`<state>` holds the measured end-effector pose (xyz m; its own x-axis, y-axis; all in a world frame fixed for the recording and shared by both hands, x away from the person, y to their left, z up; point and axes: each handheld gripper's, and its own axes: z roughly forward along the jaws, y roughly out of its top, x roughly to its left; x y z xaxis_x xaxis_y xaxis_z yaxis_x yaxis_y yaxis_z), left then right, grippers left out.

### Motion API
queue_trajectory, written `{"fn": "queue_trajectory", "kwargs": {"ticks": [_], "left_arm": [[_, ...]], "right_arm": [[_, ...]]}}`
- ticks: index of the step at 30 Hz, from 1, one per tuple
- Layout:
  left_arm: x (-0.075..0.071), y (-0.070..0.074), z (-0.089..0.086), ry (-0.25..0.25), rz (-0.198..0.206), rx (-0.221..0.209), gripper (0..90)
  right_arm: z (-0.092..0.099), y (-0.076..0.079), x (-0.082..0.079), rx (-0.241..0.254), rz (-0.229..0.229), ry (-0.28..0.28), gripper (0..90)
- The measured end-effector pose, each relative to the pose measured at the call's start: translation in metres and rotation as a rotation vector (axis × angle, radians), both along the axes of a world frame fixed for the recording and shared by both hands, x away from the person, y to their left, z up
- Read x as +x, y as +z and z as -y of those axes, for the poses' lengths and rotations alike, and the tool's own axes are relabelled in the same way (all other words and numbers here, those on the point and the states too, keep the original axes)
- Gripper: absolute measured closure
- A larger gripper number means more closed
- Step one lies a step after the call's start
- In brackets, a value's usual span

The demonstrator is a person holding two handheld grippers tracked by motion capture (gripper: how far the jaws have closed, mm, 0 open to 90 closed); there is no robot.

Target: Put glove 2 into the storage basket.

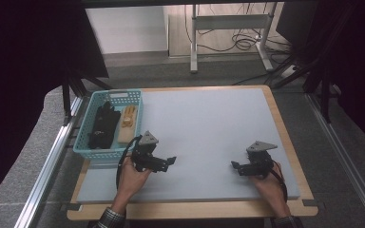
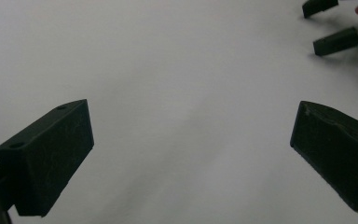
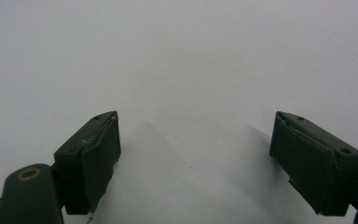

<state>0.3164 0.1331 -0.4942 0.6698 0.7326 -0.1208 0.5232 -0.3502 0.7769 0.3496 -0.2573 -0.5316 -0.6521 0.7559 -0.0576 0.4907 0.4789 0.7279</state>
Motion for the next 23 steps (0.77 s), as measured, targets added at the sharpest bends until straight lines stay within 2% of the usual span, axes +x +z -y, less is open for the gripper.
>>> {"fn": "queue_trajectory", "kwargs": {"ticks": [3, 8, 11, 14, 17, 23], "left_arm": [[-0.005, -0.014, 0.007, -0.017, 0.001, 0.024, 0.0], [-0.008, -0.035, 0.014, -0.018, -0.017, 0.102, 0.0], [-0.011, -0.044, 0.017, -0.017, -0.022, 0.153, 0.0], [-0.012, -0.051, 0.019, -0.012, -0.033, 0.185, 0.0], [-0.012, -0.053, 0.018, -0.005, -0.047, 0.150, 0.0], [-0.012, -0.054, 0.018, -0.003, -0.048, 0.151, 0.0]], "right_arm": [[0.000, 0.000, 0.000, 0.000, 0.000, 0.000, 15.8], [0.000, 0.000, 0.000, 0.001, -0.001, 0.000, 15.8], [0.000, 0.000, 0.000, 0.000, 0.000, 0.000, 15.8], [0.000, 0.000, 0.000, 0.000, -0.001, 0.000, 15.7], [0.000, 0.000, 0.000, 0.000, 0.000, 0.000, 15.7], [0.000, 0.000, 0.000, -0.001, 0.000, -0.001, 15.3]]}}
